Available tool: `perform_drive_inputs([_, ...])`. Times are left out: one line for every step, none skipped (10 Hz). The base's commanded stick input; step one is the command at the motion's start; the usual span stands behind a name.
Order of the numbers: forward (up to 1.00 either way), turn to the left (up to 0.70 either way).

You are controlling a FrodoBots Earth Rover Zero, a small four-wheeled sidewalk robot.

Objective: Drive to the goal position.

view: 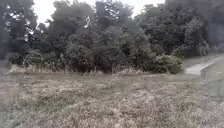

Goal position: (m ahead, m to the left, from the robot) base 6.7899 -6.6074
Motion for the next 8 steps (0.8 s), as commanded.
perform_drive_inputs([0.00, 0.00])
perform_drive_inputs([0.00, 0.00])
perform_drive_inputs([0.00, 0.00])
perform_drive_inputs([0.00, 0.00])
perform_drive_inputs([0.45, 0.00])
perform_drive_inputs([0.45, 0.00])
perform_drive_inputs([0.45, 0.00])
perform_drive_inputs([0.45, 0.00])
